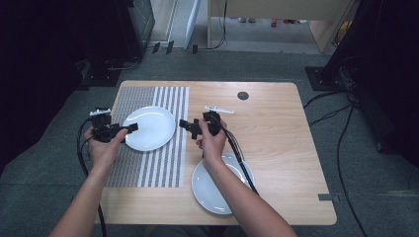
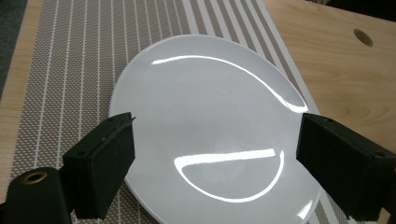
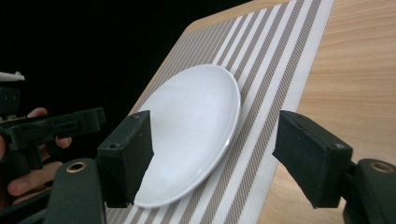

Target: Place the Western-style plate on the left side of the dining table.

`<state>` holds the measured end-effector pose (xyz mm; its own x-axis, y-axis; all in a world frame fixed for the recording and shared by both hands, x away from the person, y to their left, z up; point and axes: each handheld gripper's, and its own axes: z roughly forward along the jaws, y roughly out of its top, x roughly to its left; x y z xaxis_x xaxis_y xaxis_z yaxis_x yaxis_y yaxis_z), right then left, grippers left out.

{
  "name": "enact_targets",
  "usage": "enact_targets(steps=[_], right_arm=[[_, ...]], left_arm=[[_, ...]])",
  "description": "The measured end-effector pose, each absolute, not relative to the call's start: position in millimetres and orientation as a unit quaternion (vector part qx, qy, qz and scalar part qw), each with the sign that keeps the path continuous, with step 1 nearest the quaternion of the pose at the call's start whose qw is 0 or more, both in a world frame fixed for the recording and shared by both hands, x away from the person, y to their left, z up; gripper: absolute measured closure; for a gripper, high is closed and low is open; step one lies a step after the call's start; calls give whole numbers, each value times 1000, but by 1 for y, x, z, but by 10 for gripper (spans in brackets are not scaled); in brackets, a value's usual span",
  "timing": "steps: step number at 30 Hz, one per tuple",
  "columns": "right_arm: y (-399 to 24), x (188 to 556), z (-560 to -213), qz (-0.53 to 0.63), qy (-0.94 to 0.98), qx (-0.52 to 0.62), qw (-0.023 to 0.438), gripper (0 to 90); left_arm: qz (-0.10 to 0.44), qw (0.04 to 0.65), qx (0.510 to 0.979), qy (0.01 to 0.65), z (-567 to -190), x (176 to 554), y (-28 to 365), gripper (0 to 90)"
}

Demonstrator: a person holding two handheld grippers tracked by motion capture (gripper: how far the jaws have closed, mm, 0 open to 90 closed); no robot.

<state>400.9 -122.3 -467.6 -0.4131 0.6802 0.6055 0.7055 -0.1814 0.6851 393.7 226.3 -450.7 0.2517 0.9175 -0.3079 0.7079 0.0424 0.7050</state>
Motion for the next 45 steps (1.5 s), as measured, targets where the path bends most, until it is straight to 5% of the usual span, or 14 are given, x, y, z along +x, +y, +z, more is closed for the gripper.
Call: enact_targets(steps=[18, 19, 39, 45], right_arm=[[-166, 364, -451, -541, -677, -498, -22, 195], [-174, 360, -451, -537, -682, -496, -31, 193], [-250, 320, -464, -523, -676, -513, -73, 185], [-275, 310, -472, -509, -678, -520, -101, 184]], left_arm=[[153, 414, 687, 578, -456, 344, 212, 83], [151, 412, 688, 579, -458, 342, 211, 24], [148, 418, 675, 589, -486, 292, 217, 24], [204, 385, 675, 595, -498, 275, 226, 24]])
